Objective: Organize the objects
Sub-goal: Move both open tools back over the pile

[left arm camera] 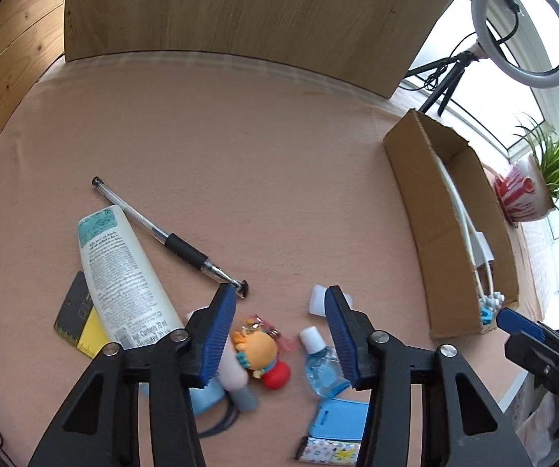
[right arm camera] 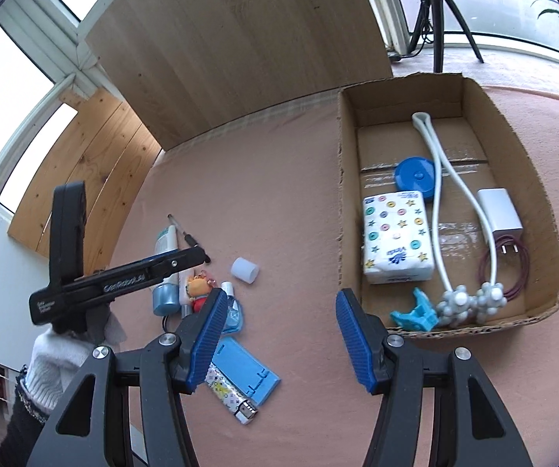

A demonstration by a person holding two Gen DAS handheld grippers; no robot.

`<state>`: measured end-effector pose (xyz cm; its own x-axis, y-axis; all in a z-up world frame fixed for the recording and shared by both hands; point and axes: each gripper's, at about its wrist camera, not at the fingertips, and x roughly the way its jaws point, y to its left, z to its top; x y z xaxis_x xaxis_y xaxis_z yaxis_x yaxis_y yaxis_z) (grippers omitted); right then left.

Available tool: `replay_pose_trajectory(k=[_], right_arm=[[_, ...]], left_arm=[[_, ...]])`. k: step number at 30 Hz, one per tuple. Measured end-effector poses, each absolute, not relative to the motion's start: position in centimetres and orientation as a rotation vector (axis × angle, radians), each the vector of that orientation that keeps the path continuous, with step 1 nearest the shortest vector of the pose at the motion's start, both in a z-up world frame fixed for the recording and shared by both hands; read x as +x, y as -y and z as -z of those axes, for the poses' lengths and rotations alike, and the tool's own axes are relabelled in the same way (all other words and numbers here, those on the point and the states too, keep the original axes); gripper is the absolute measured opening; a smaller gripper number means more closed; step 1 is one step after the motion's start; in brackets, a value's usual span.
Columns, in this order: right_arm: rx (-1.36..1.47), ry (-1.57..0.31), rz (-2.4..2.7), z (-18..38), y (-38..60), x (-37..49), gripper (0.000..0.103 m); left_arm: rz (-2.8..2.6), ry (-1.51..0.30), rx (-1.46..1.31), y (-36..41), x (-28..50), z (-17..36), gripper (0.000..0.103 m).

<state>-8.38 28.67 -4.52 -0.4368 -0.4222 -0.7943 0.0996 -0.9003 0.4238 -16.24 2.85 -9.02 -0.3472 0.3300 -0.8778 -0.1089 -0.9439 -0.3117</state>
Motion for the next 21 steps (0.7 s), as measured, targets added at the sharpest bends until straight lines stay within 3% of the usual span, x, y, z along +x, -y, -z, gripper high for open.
replay_pose_trajectory(k=[3,11,21], right_arm=[[1.453,0.447,2.369,4.6,-28.1,-8.4,0.054],[1.478,0.413,2.342,5.2,-26.8,-8.6,0.054],[1.537,0.327,2.272,7.2,-24.1,-9.3,0.054]], left_arm=[[-2.353,0.254,-1.654,-2.6,-16.9,9.9,0.048],[-2.302,0.228,-1.688,-3.1,-16.1,11.8,0.022],[-2.239,0.223,-1.581,-4.4,-13.1,11.9,0.021]])
